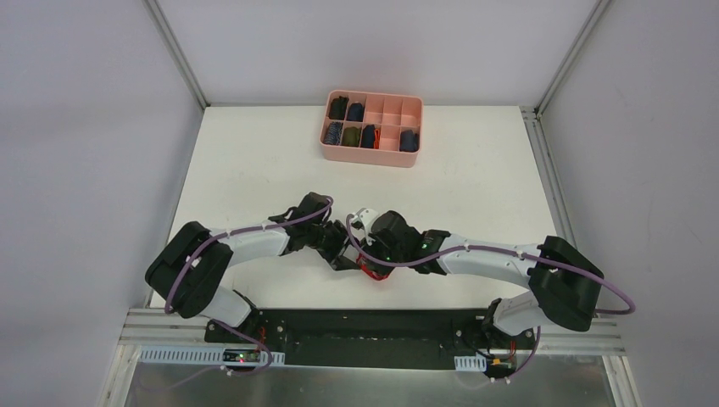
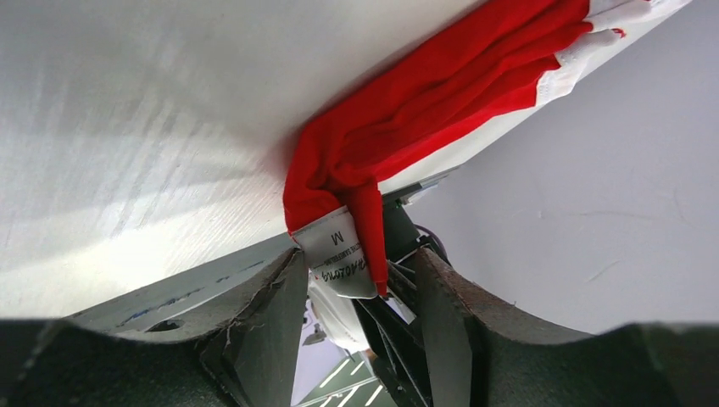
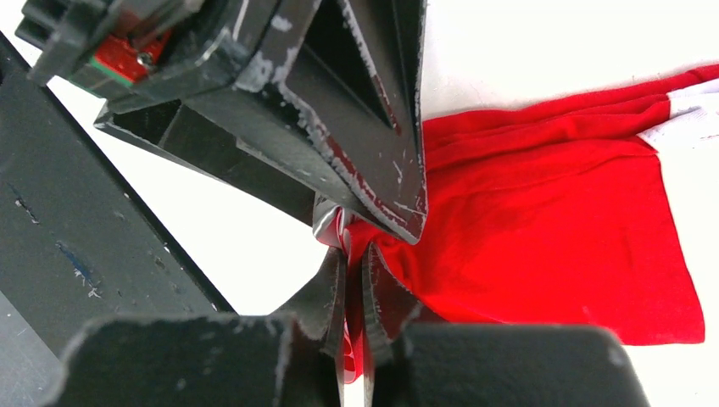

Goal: Roll the underwear
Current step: Roll the underwear to the center of the board.

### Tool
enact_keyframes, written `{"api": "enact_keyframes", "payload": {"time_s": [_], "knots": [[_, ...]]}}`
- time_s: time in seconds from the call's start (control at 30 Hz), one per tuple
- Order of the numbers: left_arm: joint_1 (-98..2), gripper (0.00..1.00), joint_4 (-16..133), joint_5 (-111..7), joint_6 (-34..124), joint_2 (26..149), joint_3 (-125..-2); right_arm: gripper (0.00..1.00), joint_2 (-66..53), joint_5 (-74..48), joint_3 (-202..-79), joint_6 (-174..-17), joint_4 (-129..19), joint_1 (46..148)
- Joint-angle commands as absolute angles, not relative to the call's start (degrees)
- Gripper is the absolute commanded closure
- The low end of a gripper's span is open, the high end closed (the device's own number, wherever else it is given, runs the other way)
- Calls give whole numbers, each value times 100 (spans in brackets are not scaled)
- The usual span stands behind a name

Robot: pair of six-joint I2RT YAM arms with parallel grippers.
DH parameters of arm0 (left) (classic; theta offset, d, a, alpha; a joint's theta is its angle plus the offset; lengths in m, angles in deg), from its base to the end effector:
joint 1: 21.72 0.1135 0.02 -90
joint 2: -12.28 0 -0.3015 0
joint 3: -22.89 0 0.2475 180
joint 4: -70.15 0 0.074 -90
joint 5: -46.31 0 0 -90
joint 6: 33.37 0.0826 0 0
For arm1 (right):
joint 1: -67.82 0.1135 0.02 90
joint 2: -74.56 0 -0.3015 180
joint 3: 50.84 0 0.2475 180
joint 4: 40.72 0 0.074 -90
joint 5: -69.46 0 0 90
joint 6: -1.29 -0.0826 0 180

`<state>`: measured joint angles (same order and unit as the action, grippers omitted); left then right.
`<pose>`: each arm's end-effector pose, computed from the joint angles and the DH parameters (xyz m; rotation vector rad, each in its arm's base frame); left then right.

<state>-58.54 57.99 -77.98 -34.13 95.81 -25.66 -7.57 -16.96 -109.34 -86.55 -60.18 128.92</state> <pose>0.2007 -0.2084 0.1669 0.9130 -2.4995 1.2902 0.1500 0.2824 0.2061 -1.2840 2.0227 0.5765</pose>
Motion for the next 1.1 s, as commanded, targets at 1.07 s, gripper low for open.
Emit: {"api": "enact_keyframes", "payload": {"time_s": [1.07], "knots": [[-5969,72,6096,-8001,-3557,9693,-2717,100,-822,-1573,-11198,-8580,-6009,12891]]}}
